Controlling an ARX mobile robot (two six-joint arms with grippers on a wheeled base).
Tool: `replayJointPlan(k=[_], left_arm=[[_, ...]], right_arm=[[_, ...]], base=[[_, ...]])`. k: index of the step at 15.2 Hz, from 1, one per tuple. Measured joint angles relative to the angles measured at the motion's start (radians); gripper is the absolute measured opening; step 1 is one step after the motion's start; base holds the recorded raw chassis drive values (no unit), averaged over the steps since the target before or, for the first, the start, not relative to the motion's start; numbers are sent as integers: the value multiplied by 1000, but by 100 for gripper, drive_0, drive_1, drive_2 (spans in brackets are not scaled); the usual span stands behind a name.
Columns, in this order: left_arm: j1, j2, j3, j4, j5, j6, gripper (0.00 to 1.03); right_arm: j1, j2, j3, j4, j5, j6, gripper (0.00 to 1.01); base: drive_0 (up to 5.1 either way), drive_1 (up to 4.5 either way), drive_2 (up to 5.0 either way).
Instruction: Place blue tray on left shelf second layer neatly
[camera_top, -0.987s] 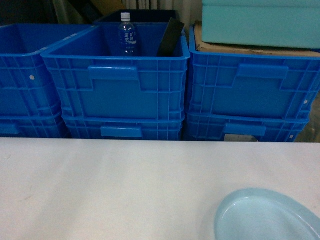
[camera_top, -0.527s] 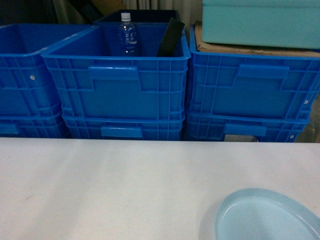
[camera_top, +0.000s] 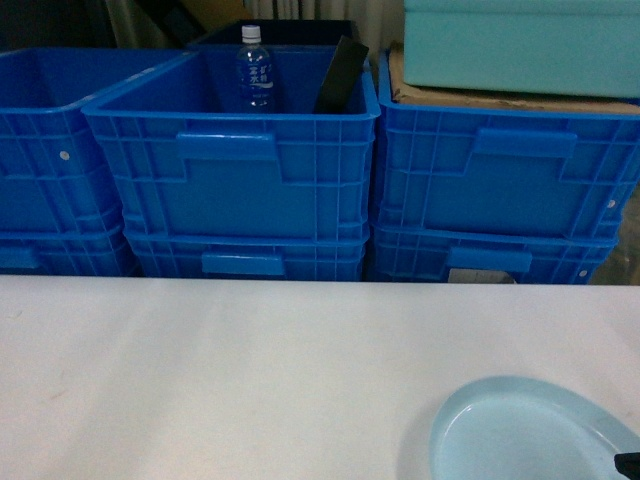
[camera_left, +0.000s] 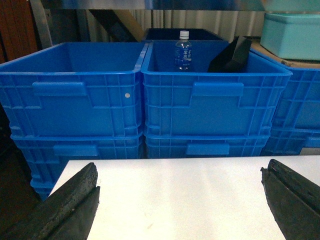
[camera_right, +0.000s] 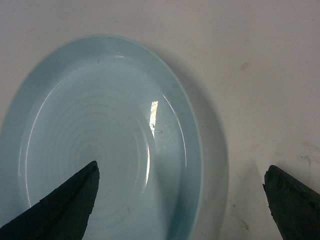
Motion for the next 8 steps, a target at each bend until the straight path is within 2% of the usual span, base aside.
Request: replayJointPlan(k=[4, 8], left_arm=[[0, 0, 0, 0, 0, 0, 98], [0, 0, 0, 0, 0, 0, 98]], right_arm=[[20, 16, -22, 43, 4, 25, 98], [58, 17, -30, 62, 28, 47, 98]], base=[[0, 0, 0], [0, 0, 0]])
